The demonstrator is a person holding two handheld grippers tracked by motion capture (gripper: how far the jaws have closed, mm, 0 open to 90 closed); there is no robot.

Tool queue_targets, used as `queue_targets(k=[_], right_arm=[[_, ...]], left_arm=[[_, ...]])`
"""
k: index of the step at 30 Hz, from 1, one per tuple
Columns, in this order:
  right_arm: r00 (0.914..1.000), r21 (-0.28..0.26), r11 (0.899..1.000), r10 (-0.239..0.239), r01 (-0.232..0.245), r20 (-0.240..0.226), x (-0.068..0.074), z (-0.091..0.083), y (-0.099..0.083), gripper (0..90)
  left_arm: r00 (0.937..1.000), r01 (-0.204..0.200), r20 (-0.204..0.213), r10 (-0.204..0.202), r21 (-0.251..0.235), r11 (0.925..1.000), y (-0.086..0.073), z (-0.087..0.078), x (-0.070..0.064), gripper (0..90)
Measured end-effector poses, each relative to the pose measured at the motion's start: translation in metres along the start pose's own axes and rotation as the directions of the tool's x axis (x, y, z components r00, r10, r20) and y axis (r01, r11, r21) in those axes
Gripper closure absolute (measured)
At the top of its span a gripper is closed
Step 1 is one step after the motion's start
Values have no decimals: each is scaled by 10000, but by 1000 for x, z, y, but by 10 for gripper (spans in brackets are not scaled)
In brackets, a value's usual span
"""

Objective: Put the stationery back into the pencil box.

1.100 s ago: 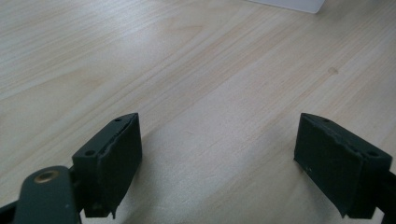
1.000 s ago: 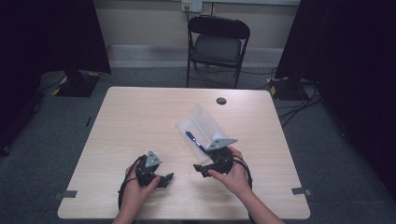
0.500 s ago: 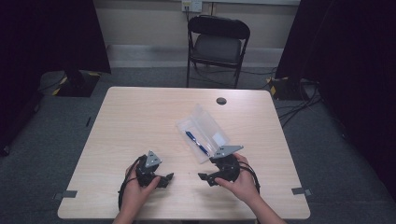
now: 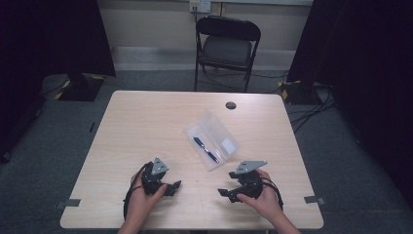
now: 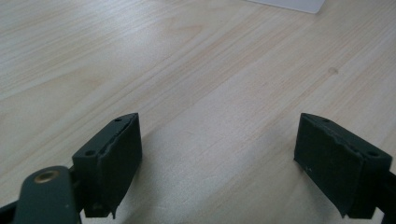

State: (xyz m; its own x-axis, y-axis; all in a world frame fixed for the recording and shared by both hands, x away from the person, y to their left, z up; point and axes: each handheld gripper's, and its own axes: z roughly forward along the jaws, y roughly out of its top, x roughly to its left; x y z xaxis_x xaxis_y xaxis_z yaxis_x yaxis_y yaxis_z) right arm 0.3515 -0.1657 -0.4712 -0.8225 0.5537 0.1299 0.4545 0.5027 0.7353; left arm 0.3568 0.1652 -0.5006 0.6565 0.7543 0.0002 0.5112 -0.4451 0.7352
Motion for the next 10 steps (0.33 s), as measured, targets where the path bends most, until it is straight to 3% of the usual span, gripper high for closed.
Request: queue_targets(k=[5, 10], right_arm=[[10000, -68, 10000, 6, -7, -97, -2, 1, -15, 213], [9993, 215, 9991, -378, 378, 33, -1, 5, -23, 213]], left_arm=[[10000, -3, -1, 3, -5, 10000, 0, 0, 0, 149], [10000, -5, 1, 5, -6, 10000, 0, 0, 0, 149]])
